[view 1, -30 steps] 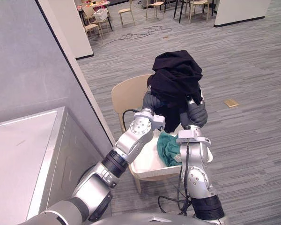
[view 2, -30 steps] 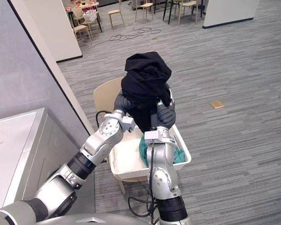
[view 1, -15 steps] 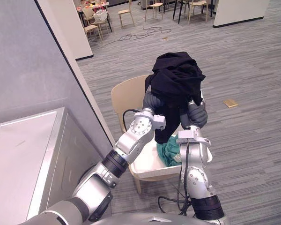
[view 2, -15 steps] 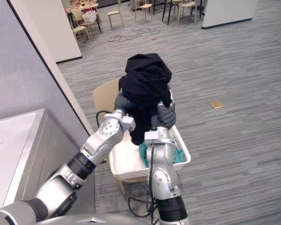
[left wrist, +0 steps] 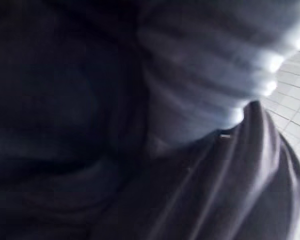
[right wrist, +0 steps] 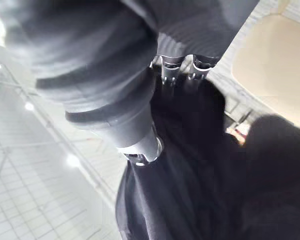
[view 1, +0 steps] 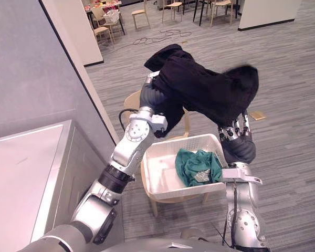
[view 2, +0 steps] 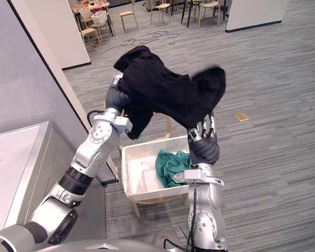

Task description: Pick up the laundry basket with both hands and put the clothes into the washing machine.

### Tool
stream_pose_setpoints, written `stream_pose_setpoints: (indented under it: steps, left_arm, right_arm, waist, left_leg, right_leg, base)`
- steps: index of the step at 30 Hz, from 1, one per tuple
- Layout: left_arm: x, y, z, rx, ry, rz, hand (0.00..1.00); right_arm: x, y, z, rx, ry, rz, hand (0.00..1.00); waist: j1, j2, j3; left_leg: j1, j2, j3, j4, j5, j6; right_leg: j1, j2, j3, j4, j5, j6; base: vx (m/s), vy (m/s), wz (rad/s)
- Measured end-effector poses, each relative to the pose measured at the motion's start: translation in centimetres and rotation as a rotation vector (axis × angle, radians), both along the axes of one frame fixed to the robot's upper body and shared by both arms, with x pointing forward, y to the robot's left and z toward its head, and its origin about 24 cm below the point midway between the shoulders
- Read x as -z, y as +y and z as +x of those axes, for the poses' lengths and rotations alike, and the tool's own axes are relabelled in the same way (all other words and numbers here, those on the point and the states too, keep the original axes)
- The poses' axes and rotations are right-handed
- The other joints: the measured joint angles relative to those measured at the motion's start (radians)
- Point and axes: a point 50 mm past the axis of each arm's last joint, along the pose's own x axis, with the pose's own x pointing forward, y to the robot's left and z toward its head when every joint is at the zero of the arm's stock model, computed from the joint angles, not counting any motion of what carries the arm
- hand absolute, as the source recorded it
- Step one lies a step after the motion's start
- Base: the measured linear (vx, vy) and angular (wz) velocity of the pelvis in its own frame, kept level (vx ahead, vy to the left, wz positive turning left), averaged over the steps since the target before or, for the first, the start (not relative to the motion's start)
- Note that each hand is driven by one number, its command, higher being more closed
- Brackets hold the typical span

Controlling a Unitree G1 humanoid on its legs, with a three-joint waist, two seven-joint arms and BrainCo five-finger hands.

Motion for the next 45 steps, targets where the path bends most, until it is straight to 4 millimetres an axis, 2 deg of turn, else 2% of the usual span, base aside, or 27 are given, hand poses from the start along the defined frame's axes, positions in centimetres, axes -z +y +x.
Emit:
stream_pose_setpoints:
  steps: [2, 3, 5, 8, 14, 16, 19, 20, 21, 23, 24, 26, 31, 34, 36, 39, 40, 41, 42, 43, 45]
  left_arm:
    - [0.3, 1.4, -0.7, -0.042, -0.005, -0.042, 1.00]
    - [0.4, 2.9, -0.8, -0.099, -0.011, -0.076, 1.00]
    - [0.9, 7.3, -1.6, -0.263, -0.032, -0.157, 1.00]
    - [2.4, 9.4, -3.5, -0.337, -0.019, -0.179, 1.00]
    - [7.0, 9.4, -6.5, -0.297, 0.132, -0.159, 1.00]
    - [9.1, 9.8, -7.9, -0.280, 0.206, -0.156, 1.00]
    - [11.1, 10.3, -9.5, -0.279, 0.287, -0.156, 1.00]
    - [12.2, 10.4, -10.4, -0.275, 0.335, -0.152, 1.00]
    - [12.4, 10.4, -10.6, -0.273, 0.343, -0.153, 1.00]
    - [14.8, 10.3, -11.6, -0.245, 0.451, -0.177, 1.00]
    - [15.1, 10.3, -11.7, -0.242, 0.463, -0.180, 1.00]
    - [17.1, 9.8, -12.4, -0.211, 0.565, -0.203, 1.00]
    - [19.1, 8.4, -13.5, -0.139, 0.674, -0.211, 1.00]
    - [19.5, 7.9, -13.7, -0.103, 0.689, -0.204, 1.00]
    - [19.5, 8.0, -13.7, -0.098, 0.686, -0.194, 1.00]
    - [19.2, 8.2, -13.4, -0.086, 0.673, -0.188, 1.00]
    - [19.1, 8.4, -13.4, -0.086, 0.667, -0.179, 1.00]
    - [18.9, 8.7, -13.3, -0.086, 0.654, -0.163, 1.00]
    - [18.6, 8.8, -13.2, -0.086, 0.644, -0.159, 1.00]
    - [18.3, 9.0, -13.0, -0.082, 0.626, -0.151, 1.00]
    - [18.2, 8.6, -13.1, -0.061, 0.629, -0.149, 1.00]
  right_arm:
    - [1.1, -0.9, -0.6, 0.072, 0.044, 0.026, 0.00]
    - [2.2, -2.0, -1.2, 0.144, 0.091, 0.057, 0.00]
    - [6.9, -4.2, -4.3, 0.293, 0.314, 0.103, 0.00]
    - [11.0, -4.2, -8.0, 0.330, 0.546, 0.144, 0.00]
    - [16.4, -2.9, -10.9, 0.310, 0.803, 0.245, 0.00]
    - [19.1, -2.6, -13.0, 0.318, 0.950, 0.291, 0.00]
    - [21.5, -2.8, -16.0, 0.366, 1.099, 0.346, 0.00]
    - [22.8, -2.8, -18.0, 0.400, 1.183, 0.384, 0.00]
    - [22.9, -2.7, -18.3, 0.405, 1.195, 0.390, 0.00]
    - [24.5, -2.4, -21.2, 0.450, 1.316, 0.457, 0.00]
    - [24.6, -2.3, -21.4, 0.453, 1.327, 0.464, 0.00]
    - [25.5, -1.7, -23.1, 0.465, 1.408, 0.505, 0.00]
    - [26.9, 0.1, -24.4, 0.429, 1.537, 0.547, 0.00]
    - [27.2, 0.2, -24.3, 0.369, 1.603, 0.476, 0.00]
    - [27.4, 0.2, -23.7, 0.311, 1.643, 0.407, 0.00]
    - [27.6, -0.1, -22.2, 0.232, 1.647, 0.315, 0.00]
    - [27.6, -0.4, -21.7, 0.212, 1.652, 0.282, 0.00]
    - [27.7, -0.4, -20.3, 0.190, 1.640, 0.253, 0.00]
    - [27.7, -0.6, -19.7, 0.188, 1.631, 0.236, 0.00]
    - [27.6, -0.9, -18.4, 0.192, 1.605, 0.208, 0.00]
    - [27.2, -1.8, -16.8, 0.212, 1.558, 0.173, 0.00]
  waist:
    - [0.000, 0.000, 0.000]
    - [0.000, -0.002, 0.001]
    - [0.004, -0.006, 0.003]
    - [0.018, -0.014, 0.007]
    - [0.039, -0.041, 0.004]
    - [0.058, -0.046, -0.003]
    - [0.074, -0.050, -0.003]
    - [0.079, -0.057, -0.010]
    - [0.082, -0.058, -0.011]
    - [0.099, -0.071, -0.013]
    - [0.099, -0.073, -0.014]
    - [0.105, -0.083, -0.020]
    - [0.114, -0.106, -0.021]
    - [0.117, -0.107, -0.013]
    - [0.121, -0.125, -0.006]
    - [0.125, -0.129, 0.021]
    - [0.127, -0.127, 0.034]
    - [0.125, -0.141, 0.048]
    - [0.125, -0.140, 0.067]
    - [0.137, -0.132, 0.095]
    - [0.146, -0.115, 0.104]
  left_leg:
    - [0.001, 0.003, 0.000, 0.000, -0.003, -0.001]
    - [0.001, 0.005, 0.001, 0.001, -0.004, -0.003]
    - [0.006, 0.014, 0.002, 0.002, -0.009, -0.009]
    - [0.026, 0.025, 0.003, 0.005, -0.019, -0.015]
    - [0.018, 0.037, -0.001, 0.038, -0.047, -0.020]
    - [0.018, 0.040, -0.004, 0.043, -0.061, -0.015]
    - [0.019, 0.042, -0.017, 0.057, -0.071, -0.015]
    - [0.019, 0.042, -0.028, 0.057, -0.073, -0.014]
    - [0.019, 0.042, -0.029, 0.057, -0.073, -0.014]
    - [0.018, 0.042, -0.043, 0.057, -0.074, -0.014]
    - [0.018, 0.042, -0.044, 0.057, -0.074, -0.013]
    - [0.025, 0.041, -0.051, 0.058, -0.076, -0.013]
    - [0.025, 0.042, -0.051, 0.071, -0.084, -0.013]
    - [0.013, 0.043, -0.058, 0.108, -0.103, -0.015]
    - [-0.028, 0.043, -0.087, 0.159, -0.114, -0.023]
    - [-0.164, 0.042, -0.161, 0.313, -0.139, -0.023]
    - [-0.222, 0.041, -0.195, 0.366, -0.140, -0.027]
    - [-0.261, 0.034, -0.249, 0.360, -0.131, -0.049]
    - [-0.268, 0.047, -0.229, 0.382, -0.145, -0.032]
    - [-0.303, 0.095, -0.164, 0.551, -0.201, 0.013]
    - [-0.292, 0.172, -0.122, 0.813, -0.280, 0.032]
  right_leg:
    - [0.004, 0.003, 0.001, -0.006, 0.000, 0.000]
    - [0.005, 0.006, 0.001, -0.008, 0.000, -0.001]
    - [0.014, 0.011, -0.002, -0.011, -0.003, -0.006]
    - [0.035, 0.014, -0.011, -0.011, -0.007, -0.010]
    - [0.060, 0.013, -0.036, -0.015, -0.017, -0.014]
    - [0.072, 0.012, -0.043, -0.026, -0.017, -0.014]
    - [0.096, 0.008, -0.060, -0.041, -0.017, -0.013]
    - [0.105, 0.005, -0.072, -0.049, -0.018, -0.013]
    - [0.105, 0.005, -0.074, -0.049, -0.018, -0.013]
    - [0.118, 0.001, -0.091, -0.058, -0.018, -0.012]
    - [0.120, 0.000, -0.092, -0.059, -0.018, -0.012]
    - [0.138, -0.004, -0.108, -0.068, -0.019, -0.011]
    - [0.150, -0.007, -0.117, -0.066, -0.020, -0.009]
    - [0.148, -0.012, -0.120, -0.041, -0.034, -0.008]
    - [0.124, -0.018, -0.136, -0.002, -0.055, -0.013]
    - [0.047, -0.031, -0.187, 0.111, -0.104, -0.024]
    - [0.012, -0.033, -0.205, 0.153, -0.123, -0.033]
    - [-0.029, -0.053, -0.244, 0.179, -0.139, -0.063]
    - [-0.031, -0.068, -0.272, 0.183, -0.127, -0.066]
    - [-0.034, -0.073, -0.287, 0.205, -0.131, -0.075]
    - [-0.015, -0.074, -0.307, 0.217, -0.133, -0.083]
  base:
    - [0.02, -0.009, -0.01]
    - [0.05, -0.030, -0.01]
    - [0.07, -0.043, -0.02]
    - [0.09, -0.035, 0.00]
    - [0.03, -0.019, 0.08]
    - [0.02, -0.010, 0.08]
    - [0.03, -0.007, 0.17]
    - [0.03, -0.003, 0.17]
    - [0.03, -0.009, 0.19]
    - [0.02, -0.011, 0.18]
    - [0.02, -0.002, 0.21]
    - [0.02, 0.002, 0.17]
    - [0.00, -0.006, 0.05]
    - [0.00, -0.008, 0.07]
    - [-0.03, -0.035, 0.26]
    - [-0.08, -0.079, 0.74]
    - [-0.18, -0.118, 1.12]
    - [-0.16, -0.114, 1.12]
    - [-0.11, -0.102, 0.94]
    - [-0.11, -0.055, 0.31]
    - [-0.22, -0.053, 0.32]
